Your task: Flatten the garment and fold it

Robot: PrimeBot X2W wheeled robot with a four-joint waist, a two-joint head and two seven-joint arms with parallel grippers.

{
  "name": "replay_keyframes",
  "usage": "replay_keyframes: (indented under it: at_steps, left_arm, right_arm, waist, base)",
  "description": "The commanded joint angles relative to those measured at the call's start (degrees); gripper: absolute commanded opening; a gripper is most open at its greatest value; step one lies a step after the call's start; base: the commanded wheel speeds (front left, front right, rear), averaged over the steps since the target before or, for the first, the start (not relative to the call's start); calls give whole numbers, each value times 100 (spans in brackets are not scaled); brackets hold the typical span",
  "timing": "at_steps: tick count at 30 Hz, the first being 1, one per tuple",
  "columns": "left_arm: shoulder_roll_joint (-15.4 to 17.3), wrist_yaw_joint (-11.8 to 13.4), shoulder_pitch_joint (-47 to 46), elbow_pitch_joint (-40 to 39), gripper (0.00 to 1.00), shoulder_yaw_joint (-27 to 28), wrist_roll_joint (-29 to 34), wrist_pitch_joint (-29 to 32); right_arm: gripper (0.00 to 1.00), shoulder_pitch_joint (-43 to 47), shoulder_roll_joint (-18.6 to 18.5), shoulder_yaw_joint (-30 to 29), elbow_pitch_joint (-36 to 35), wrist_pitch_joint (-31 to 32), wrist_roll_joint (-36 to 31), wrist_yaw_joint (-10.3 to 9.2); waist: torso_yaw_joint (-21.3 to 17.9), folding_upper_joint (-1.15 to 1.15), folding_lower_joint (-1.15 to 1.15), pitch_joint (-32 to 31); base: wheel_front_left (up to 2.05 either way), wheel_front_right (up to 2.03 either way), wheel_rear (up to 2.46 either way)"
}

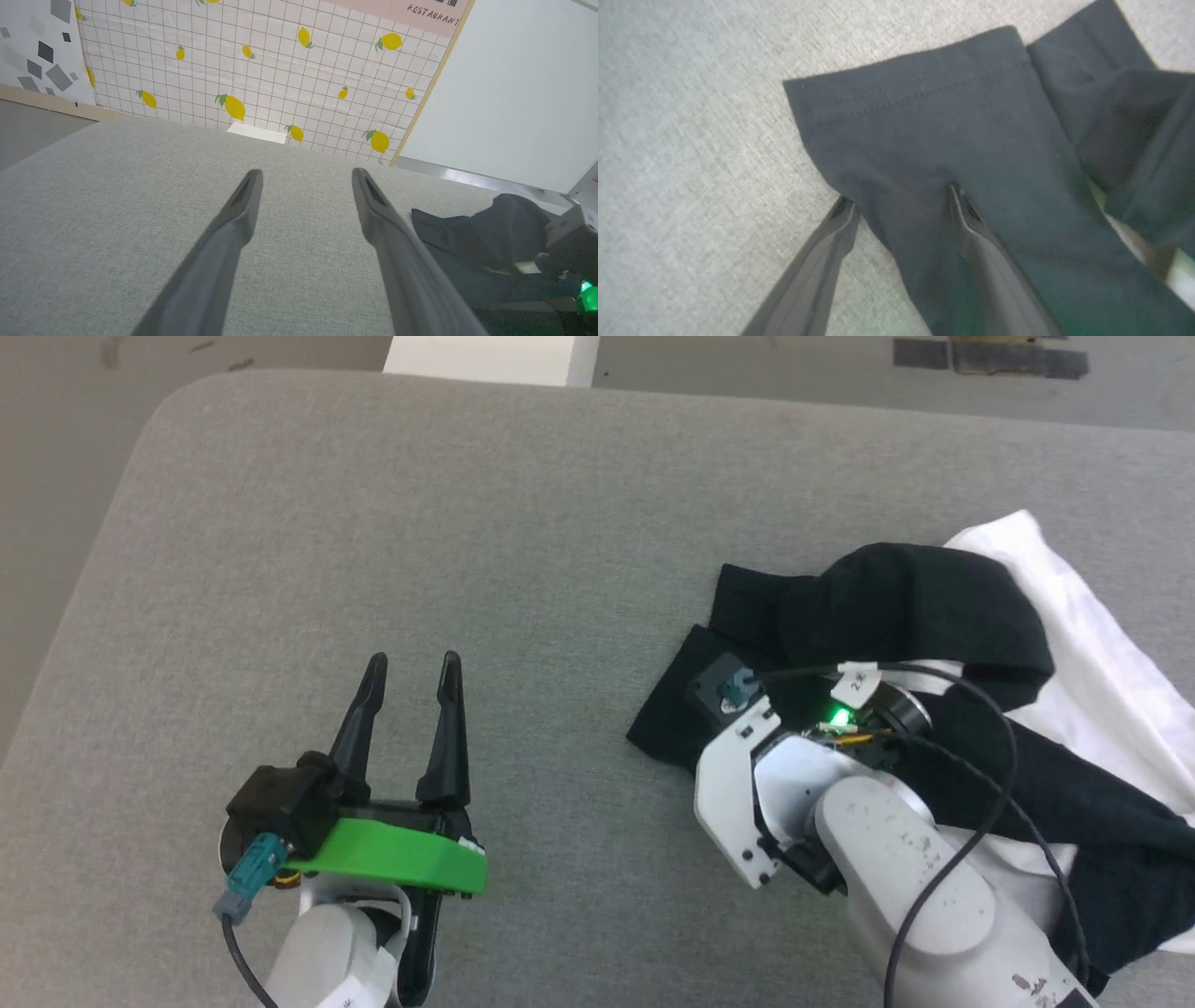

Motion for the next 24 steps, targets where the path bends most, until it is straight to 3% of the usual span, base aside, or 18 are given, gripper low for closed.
replay_keyframes:
  at_steps: [1, 5, 9, 13, 16, 20, 24]
  left_arm:
    - [-8, 40, -85, 8, 100, -7, -14, -27]
    - [-8, 41, -58, 48, 100, 35, 25, -27]
    - [-8, -8, 22, 85, 100, 126, 134, -27]
    - [-8, -52, 149, 78, 100, 256, 249, -27]
    - [-8, -99, 245, 70, 100, 329, 327, -27]
    - [-8, -167, 254, 82, 100, 323, 368, -27]
    - [-8, -200, 272, 112, 100, 294, 401, -27]
  right_arm:
    - [0, 114, -64, -25, 237, 19, -11, -10]
    - [0, 120, 12, -268, -35, -479, 304, -10]
    - [0, 301, 51, -780, -844, -1026, 744, -10]
    - [0, 715, 30, -2088, -1993, -1331, 823, -10]
    - [0, 1172, 35, -3458, -2697, -1286, 568, -10]
    - [0, 1787, 68, -5069, -2966, -966, 157, -10]
    - [0, 2218, 88, -6184, -2568, -708, -16, -10]
  waist:
    - [66, 0, 0, 56]
    - [-52, 0, 0, -89]
    - [-264, 0, 0, -322]
    - [-542, 0, 0, -547]
    - [-760, 0, 0, -657]
    - [-925, 0, 0, -727]
    - [-1056, 0, 0, -763]
  base:
    - [0, 0, 0]
    - [0, 0, 0]
    - [0, 0, 0]
    - [0, 0, 0]
    - [0, 0, 0]
    - [0, 0, 0]
    - [0, 0, 0]
